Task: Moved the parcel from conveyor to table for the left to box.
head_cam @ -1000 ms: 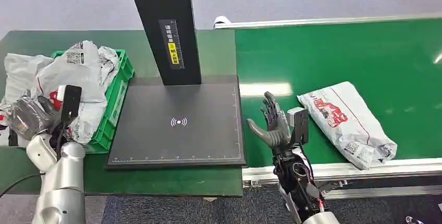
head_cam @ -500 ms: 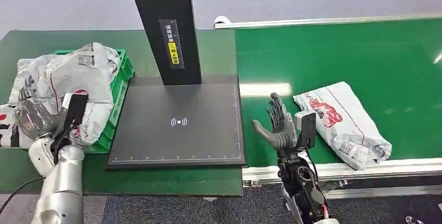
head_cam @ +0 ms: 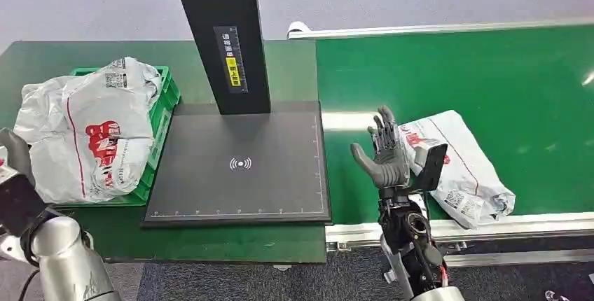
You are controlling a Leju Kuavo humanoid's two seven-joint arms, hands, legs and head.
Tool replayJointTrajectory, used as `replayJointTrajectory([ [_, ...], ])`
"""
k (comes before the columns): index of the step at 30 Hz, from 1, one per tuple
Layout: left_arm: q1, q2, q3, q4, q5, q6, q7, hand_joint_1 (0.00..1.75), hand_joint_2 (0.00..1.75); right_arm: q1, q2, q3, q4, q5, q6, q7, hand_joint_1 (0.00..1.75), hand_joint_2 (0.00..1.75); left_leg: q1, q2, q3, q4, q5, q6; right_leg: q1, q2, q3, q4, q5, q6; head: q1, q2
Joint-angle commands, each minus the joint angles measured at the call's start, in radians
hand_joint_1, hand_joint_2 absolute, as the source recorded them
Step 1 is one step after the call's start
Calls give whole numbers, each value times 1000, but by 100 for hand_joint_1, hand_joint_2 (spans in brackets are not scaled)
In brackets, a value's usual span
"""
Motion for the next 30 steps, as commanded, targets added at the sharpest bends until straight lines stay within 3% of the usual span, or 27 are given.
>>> replayJointTrajectory([
  [1, 85, 78, -537, 228, 215, 37, 1, 0, 175, 41, -48, -81, -76, 1, -14, 17, 0, 175, 0, -10, 1, -2, 2, 1, 0, -10, 4, -2, -1, 0, 0, 0],
  [8, 87, 93, -537, 226, 229, 37, 1, 0, 175, 39, -42, -78, -79, 1, -15, 16, 0, 175, -1, -3, 2, -3, 0, 0, -1, -3, 4, -2, 0, 0, 0, 0],
  [9, 85, 128, -609, 274, 286, 3, 1, 0, 175, 39, -42, -78, -78, 2, -14, 18, 0, 175, -1, -3, 1, -1, 0, 0, -1, -2, 2, -1, 0, 0, 0, 0],
  [11, 70, 136, -723, 359, 278, -62, 13, 0, 175, 26, -40, -72, -68, 8, -4, 25, 0, 175, -1, -4, 3, -3, 0, 0, -1, -3, 4, -2, 0, 0, 0, 0],
  [16, 53, 107, -919, 431, 239, -303, 129, 0, 175, -76, -28, -24, 49, 36, 31, 37, 0, 175, -1, -4, 1, -2, 1, 1, -1, -4, 3, -2, 0, 1, 0, 0],
  [18, 69, 82, -905, 441, 416, -512, 178, 0, 175, -121, -29, 41, 96, 105, 30, 56, 0, 175, -1, 0, 1, -1, 0, 2, -1, 1, 2, -2, 1, 1, 0, 0],
  [20, 55, 82, -919, 493, 337, -467, 189, 0, 175, -115, -20, 80, 86, 193, 33, 48, 0, 175, -2, 3, 1, -2, 0, 1, -1, 3, 2, -2, 1, 1, 0, 0],
  [23, 76, 92, -887, 461, 404, -572, 179, 0, 175, -100, -16, 104, 28, 283, 38, 47, 0, 175, -2, 0, 1, -2, 0, 0, -2, 0, 3, -2, 1, 0, 0, 0],
  [30, 89, 91, -841, 438, 380, -567, 202, 0, 175, -105, -14, 81, 14, 303, 67, 75, 0, 175, -1, 0, 1, -2, 0, 1, -1, 1, 2, -2, 0, 0, 0, 0],
])
